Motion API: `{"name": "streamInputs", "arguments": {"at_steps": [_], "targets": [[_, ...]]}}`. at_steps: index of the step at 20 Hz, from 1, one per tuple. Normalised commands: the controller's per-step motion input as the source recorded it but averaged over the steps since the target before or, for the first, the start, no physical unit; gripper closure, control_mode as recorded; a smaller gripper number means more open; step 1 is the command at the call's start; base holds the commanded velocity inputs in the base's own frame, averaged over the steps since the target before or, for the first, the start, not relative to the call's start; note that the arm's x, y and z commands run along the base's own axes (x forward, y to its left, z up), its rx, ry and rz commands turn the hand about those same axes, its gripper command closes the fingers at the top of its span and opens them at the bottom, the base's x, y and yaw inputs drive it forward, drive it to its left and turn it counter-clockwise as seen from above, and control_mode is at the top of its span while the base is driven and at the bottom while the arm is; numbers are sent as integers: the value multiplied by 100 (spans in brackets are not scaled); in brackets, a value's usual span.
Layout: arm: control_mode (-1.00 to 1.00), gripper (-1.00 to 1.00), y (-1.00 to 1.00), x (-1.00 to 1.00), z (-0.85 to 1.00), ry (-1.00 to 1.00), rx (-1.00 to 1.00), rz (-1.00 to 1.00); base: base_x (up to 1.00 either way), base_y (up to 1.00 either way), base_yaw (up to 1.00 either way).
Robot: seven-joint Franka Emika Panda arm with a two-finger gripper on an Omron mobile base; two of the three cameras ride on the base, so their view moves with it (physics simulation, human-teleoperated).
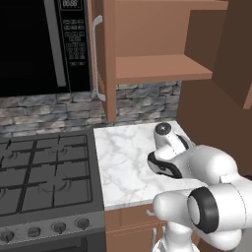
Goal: Pick up the bowls on the counter and stack them on top of one another in the open cabinet. Place the smaller bowl on top of the larger bowl.
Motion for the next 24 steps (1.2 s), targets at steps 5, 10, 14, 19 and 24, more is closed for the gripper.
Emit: {"name": "streamInputs", "arguments": {"at_steps": [5,10,14,19,24], "targets": [[-100,100,0,0,-10,2,0,0,0,0,0],[-100,100,0,0,0,0,0,0,0,0,0],[-100,100,0,-1,0,0,0,0,0,0,0],[-100,100,0,0,10,0,0,-2,0,0,0],[-100,100,0,0,57,0,1,0,0,0,0]]}}
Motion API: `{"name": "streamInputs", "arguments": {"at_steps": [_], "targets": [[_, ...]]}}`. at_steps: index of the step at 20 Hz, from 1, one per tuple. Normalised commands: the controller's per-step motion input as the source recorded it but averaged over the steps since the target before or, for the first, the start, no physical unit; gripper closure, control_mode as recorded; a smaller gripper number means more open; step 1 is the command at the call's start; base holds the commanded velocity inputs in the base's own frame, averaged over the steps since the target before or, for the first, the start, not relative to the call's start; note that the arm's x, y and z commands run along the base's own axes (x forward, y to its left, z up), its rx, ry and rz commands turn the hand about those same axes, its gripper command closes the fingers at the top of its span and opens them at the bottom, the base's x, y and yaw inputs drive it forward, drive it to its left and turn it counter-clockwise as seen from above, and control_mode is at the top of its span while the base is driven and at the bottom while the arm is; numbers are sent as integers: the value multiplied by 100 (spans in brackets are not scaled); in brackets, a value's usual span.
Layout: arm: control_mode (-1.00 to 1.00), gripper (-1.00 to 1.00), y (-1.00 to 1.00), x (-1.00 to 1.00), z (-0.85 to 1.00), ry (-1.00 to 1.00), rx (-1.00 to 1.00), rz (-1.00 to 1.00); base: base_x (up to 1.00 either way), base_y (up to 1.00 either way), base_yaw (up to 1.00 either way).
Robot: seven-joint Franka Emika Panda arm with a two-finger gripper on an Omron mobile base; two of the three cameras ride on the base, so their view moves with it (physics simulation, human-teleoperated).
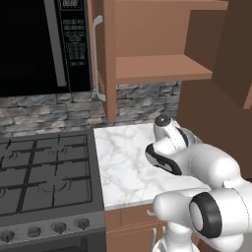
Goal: Pick up the bowls on the counter and stack them on top of one another in the open cabinet. Place the smaller bowl on top of the larger bowl.
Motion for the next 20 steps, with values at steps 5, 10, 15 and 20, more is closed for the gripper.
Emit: {"name": "streamInputs", "arguments": {"at_steps": [5,10,15,20], "targets": [[-100,100,5,-2,79,-1,0,0,0,0,0],[-100,100,20,-16,81,-1,-2,2,0,0,0],[-100,100,34,-26,81,0,-6,8,0,0,0],[-100,100,35,-29,81,0,-6,12,0,0,0]]}}
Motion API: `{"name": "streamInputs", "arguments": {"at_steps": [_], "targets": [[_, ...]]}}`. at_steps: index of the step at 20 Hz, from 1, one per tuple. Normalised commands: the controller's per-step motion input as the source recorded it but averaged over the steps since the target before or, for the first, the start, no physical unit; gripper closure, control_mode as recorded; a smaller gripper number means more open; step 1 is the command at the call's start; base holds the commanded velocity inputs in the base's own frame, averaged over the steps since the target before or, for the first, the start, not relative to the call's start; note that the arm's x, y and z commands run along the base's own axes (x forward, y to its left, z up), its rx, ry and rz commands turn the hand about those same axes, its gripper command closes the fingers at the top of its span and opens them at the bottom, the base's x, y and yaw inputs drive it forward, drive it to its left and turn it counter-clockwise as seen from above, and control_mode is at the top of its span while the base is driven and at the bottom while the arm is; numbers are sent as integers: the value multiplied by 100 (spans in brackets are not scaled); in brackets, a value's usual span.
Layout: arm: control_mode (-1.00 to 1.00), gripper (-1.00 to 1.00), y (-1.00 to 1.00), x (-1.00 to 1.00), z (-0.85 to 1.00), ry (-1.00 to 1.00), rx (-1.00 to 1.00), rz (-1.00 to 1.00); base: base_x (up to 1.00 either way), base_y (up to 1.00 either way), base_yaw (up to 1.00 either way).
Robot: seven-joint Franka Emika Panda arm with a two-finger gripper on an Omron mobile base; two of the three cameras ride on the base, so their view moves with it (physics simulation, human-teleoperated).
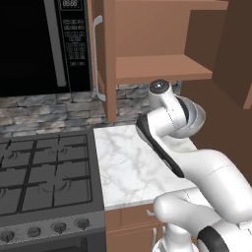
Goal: Pick up the bowls on the counter and stack them on top of one another in the open cabinet. Place the smaller bowl on top of the larger bowl.
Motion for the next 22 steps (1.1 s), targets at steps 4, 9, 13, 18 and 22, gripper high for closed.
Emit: {"name": "streamInputs", "arguments": {"at_steps": [4,9,13,18,22], "targets": [[-100,100,29,-30,73,2,-3,15,0,0,0],[-100,100,14,-35,54,1,-3,22,0,0,0],[-100,100,3,-47,48,0,-3,26,0,0,0],[-100,100,6,-46,54,0,-2,29,0,0,0],[-100,100,6,-40,55,-1,-1,29,0,0,0]]}}
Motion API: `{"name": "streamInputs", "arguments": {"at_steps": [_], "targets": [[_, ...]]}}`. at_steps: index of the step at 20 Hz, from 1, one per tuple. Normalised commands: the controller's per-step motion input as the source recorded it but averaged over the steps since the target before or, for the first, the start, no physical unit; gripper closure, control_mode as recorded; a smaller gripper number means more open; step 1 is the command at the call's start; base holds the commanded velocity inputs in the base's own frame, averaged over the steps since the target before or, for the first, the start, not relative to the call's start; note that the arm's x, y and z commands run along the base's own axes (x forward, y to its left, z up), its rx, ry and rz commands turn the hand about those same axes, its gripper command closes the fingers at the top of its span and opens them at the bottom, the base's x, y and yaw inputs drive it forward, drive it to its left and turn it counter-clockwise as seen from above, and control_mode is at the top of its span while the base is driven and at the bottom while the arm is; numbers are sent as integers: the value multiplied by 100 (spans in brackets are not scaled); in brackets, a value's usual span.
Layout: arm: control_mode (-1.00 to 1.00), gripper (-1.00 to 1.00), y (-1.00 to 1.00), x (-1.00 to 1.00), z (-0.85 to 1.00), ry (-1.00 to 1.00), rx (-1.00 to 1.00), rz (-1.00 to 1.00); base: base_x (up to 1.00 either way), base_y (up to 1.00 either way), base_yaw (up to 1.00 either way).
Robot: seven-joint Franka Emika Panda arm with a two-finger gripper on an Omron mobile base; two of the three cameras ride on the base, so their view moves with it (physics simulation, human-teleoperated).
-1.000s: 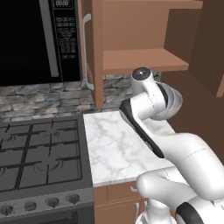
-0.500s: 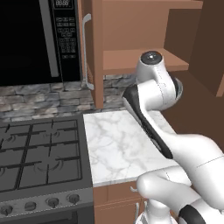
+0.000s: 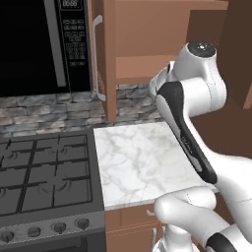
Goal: Pick up the bowls on the counter and stack them on top of one another in the open cabinet. Place the smaller bowl on top of the larger bowl.
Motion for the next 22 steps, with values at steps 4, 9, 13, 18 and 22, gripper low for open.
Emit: {"name": "streamInputs", "arguments": {"at_steps": [4,9,13,18,22], "targets": [[-100,100,2,-32,49,-5,0,28,0,0,0],[-100,100,7,-25,52,-3,0,26,0,0,0],[-100,100,10,-18,45,-2,-1,21,0,0,0],[-100,100,1,-5,8,-4,0,3,0,0,0],[-100,100,0,22,0,-3,0,0,0,0,0]]}}
